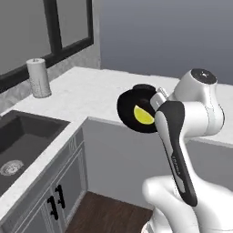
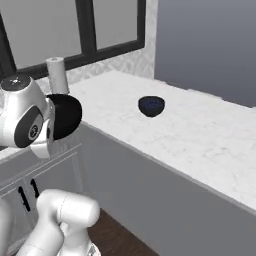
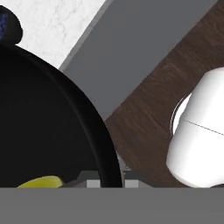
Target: Pick the lemon wedge from the sink and place it in the bowl. Then pick the bowl and place it in the microwave. Then close the microwave door and press the start button.
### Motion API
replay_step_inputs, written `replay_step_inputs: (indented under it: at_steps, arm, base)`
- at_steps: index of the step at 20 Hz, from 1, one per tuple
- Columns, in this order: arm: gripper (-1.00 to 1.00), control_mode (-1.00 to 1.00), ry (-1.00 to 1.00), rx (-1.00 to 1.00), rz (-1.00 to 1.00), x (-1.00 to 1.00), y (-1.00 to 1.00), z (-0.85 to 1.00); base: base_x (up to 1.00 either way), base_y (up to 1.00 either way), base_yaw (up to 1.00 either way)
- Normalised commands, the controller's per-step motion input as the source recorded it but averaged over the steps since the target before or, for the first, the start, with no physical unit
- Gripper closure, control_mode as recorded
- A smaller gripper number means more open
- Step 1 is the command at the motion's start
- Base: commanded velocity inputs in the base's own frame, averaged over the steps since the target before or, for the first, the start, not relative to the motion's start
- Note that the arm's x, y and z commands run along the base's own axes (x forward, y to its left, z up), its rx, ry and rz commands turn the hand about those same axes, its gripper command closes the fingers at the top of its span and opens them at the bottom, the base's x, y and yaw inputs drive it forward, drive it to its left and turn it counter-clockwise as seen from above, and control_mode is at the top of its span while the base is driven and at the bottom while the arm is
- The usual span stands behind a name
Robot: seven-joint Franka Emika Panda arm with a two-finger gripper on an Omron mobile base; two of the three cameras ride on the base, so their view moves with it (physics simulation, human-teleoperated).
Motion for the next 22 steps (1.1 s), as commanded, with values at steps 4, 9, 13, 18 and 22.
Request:
replay_step_inputs:
  at_steps: [4, 9, 13, 18, 22]
  arm:
    - [1.00, 1.00, 0.00, 0.00, 0.00, 0.00, 0.00, 0.00]
    - [1.00, 1.00, 0.00, 0.00, 0.00, 0.00, 0.00, 0.00]
    - [1.00, 1.00, 0.00, 0.00, 0.00, 0.00, 0.00, 0.00]
    - [1.00, 1.00, 0.00, 0.00, 0.00, 0.00, 0.00, 0.00]
    - [1.00, 1.00, 0.00, 0.00, 0.00, 0.00, 0.00, 0.00]
  base:
    - [-0.28, 0.05, -0.92]
    - [-0.13, 0.00, -0.95]
    - [-0.09, 0.00, -0.96]
    - [-0.04, 0.00, -0.97]
    - [-0.01, 0.00, -0.96]
